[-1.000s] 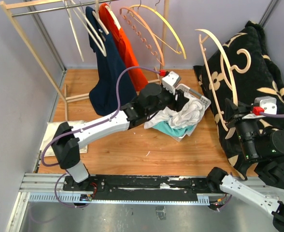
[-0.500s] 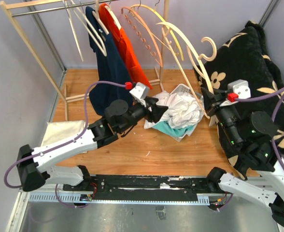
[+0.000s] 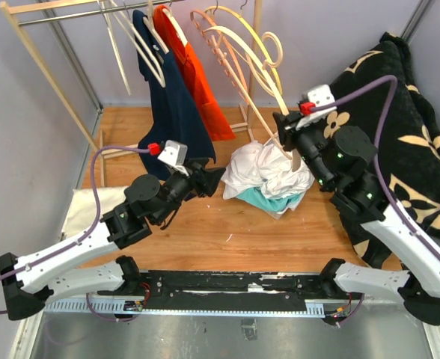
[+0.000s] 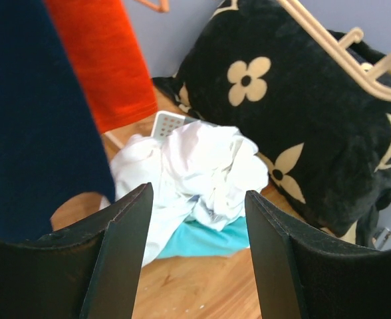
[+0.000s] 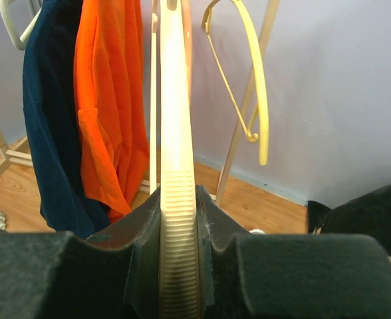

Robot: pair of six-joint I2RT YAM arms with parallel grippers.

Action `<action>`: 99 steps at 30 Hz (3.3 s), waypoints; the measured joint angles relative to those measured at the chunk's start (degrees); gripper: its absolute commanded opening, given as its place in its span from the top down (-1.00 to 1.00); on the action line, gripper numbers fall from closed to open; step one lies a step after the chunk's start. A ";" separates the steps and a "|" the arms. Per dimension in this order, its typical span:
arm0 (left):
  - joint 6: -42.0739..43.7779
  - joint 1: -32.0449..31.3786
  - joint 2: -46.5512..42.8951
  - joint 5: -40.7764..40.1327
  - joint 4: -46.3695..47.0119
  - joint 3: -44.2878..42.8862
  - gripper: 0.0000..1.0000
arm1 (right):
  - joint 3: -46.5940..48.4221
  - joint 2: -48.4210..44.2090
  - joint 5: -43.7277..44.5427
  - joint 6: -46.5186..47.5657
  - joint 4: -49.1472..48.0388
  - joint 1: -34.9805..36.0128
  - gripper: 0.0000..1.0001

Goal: Remove the t-shirt from the hanger
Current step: Place the T-shirt in the bin, then place the hanger on the clothesline.

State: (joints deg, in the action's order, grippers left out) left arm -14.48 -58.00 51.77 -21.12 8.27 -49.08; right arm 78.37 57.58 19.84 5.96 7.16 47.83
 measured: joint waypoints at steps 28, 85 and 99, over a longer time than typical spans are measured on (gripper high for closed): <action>-1.29 0.00 -21.62 -9.01 -9.75 9.94 -0.24 | 27.52 35.85 -1.53 -1.44 -6.08 -2.71 0.99; 5.14 0.00 -27.91 -14.01 -2.34 17.18 -0.26 | 47.80 59.01 -20.74 -6.62 -13.40 -11.87 0.99; 6.34 0.00 -28.04 -14.47 -2.25 17.40 -0.26 | 49.03 61.09 -21.94 -7.41 -14.67 -12.46 0.99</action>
State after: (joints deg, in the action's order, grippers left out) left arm -8.14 -58.00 23.73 -35.59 6.02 -31.68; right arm 127.39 118.67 -2.11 -1.45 -7.51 35.38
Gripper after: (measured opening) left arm 0.628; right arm 0.209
